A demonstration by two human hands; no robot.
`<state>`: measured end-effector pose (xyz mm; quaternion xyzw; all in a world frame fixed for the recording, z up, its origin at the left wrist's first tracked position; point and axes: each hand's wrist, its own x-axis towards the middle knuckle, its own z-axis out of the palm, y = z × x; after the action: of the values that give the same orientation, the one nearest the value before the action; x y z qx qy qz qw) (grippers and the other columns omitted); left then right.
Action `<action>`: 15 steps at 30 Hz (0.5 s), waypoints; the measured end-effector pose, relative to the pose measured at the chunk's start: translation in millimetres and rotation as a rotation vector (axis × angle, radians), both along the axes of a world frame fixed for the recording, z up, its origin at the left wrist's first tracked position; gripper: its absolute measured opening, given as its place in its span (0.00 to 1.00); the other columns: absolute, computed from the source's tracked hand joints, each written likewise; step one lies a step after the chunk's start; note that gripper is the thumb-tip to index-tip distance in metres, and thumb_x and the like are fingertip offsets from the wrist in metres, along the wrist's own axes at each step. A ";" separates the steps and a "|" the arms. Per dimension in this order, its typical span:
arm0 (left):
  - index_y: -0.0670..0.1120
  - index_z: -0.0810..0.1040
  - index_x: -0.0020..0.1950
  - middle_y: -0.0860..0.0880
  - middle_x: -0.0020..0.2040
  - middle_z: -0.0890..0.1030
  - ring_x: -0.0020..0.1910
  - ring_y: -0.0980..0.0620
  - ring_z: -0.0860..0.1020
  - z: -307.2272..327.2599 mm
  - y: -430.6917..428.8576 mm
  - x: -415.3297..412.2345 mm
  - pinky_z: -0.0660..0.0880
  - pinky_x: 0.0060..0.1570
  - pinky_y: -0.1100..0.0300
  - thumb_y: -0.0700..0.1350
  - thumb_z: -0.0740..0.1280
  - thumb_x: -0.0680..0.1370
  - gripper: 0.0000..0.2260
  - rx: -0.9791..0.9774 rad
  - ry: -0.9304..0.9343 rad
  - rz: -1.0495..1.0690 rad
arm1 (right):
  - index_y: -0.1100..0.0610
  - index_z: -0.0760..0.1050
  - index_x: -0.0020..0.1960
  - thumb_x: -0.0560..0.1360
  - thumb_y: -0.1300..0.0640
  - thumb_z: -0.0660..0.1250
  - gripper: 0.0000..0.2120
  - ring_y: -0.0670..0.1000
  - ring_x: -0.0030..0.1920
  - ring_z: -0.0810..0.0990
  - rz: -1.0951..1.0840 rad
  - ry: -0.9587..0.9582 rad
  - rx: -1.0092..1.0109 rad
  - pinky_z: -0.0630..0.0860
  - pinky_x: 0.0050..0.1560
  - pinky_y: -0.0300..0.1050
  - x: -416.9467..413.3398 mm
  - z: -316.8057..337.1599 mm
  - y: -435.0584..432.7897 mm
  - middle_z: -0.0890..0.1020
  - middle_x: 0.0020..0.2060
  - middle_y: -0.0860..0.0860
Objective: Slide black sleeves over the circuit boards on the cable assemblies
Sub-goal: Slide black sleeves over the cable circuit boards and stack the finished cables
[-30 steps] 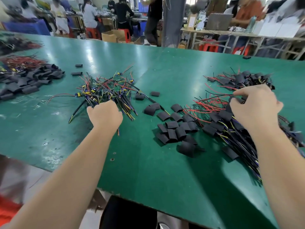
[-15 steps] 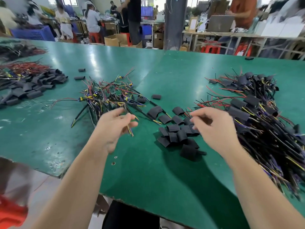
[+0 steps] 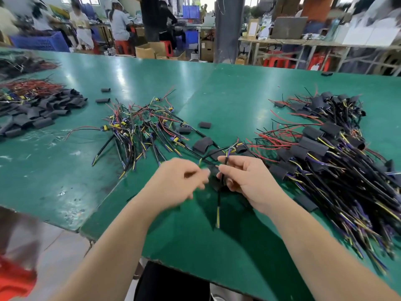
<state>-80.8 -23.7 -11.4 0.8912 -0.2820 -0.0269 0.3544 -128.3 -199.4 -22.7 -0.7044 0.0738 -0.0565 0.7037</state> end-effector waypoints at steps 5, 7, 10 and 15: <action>0.47 0.66 0.72 0.51 0.61 0.76 0.55 0.49 0.76 -13.8 -18.3 18.1 0.68 0.58 0.59 0.54 0.67 0.77 0.26 0.143 -0.025 0.184 | 0.52 0.79 0.53 0.77 0.66 0.64 0.11 0.45 0.24 0.69 0.050 -0.007 0.044 0.67 0.26 0.35 -1.0 -2.1 -1.6 0.79 0.29 0.50; 0.47 0.71 0.69 0.49 0.58 0.78 0.58 0.47 0.76 -19.8 -23.4 23.9 0.72 0.56 0.55 0.50 0.67 0.77 0.21 0.188 -0.060 0.228 | 0.52 0.79 0.55 0.77 0.66 0.64 0.12 0.45 0.24 0.69 0.088 -0.025 0.045 0.67 0.26 0.35 -3.2 -1.7 -1.0 0.79 0.30 0.49; 0.42 0.81 0.51 0.45 0.49 0.82 0.52 0.43 0.78 -18.4 -22.7 31.5 0.75 0.51 0.52 0.44 0.66 0.76 0.08 0.182 -0.183 0.278 | 0.53 0.79 0.56 0.77 0.66 0.64 0.13 0.45 0.24 0.69 0.094 -0.039 0.055 0.67 0.26 0.35 -6.9 0.5 -2.5 0.79 0.29 0.50; 0.44 0.83 0.48 0.50 0.44 0.83 0.44 0.48 0.78 -3.3 -9.0 41.0 0.69 0.47 0.62 0.42 0.67 0.74 0.06 -0.112 -0.337 0.379 | 0.57 0.80 0.57 0.76 0.69 0.64 0.14 0.45 0.22 0.65 0.053 -0.077 0.159 0.64 0.24 0.35 -11.7 8.0 -13.1 0.76 0.29 0.55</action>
<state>-39.8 -32.6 -14.7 0.8990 -0.1659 0.2044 0.3499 -139.9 -212.5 -14.7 -0.6453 0.0322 -0.0589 0.7610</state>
